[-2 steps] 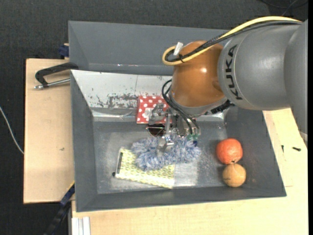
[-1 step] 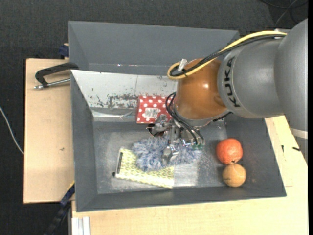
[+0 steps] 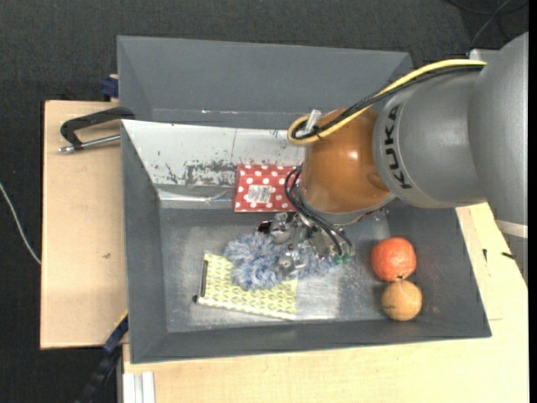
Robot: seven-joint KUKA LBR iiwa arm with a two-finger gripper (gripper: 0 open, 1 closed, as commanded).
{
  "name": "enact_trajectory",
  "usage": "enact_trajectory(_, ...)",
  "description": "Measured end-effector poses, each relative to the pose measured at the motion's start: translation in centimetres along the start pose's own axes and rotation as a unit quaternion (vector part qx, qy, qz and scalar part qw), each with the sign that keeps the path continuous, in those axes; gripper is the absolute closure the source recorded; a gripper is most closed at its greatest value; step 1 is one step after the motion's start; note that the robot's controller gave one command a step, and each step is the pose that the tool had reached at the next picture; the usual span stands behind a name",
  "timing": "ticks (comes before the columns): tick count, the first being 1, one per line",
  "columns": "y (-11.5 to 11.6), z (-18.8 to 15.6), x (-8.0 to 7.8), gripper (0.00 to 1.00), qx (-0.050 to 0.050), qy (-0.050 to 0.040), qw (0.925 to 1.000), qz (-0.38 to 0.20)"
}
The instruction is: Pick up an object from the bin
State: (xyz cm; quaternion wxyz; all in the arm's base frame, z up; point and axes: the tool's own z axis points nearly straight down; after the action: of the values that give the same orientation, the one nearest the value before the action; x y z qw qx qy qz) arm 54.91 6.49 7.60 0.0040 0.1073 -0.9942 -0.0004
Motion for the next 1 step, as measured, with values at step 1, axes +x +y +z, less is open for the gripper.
enact_trajectory(1,0.0,0.0,0.0,1.0,0.0,0.0,1.0,0.0)
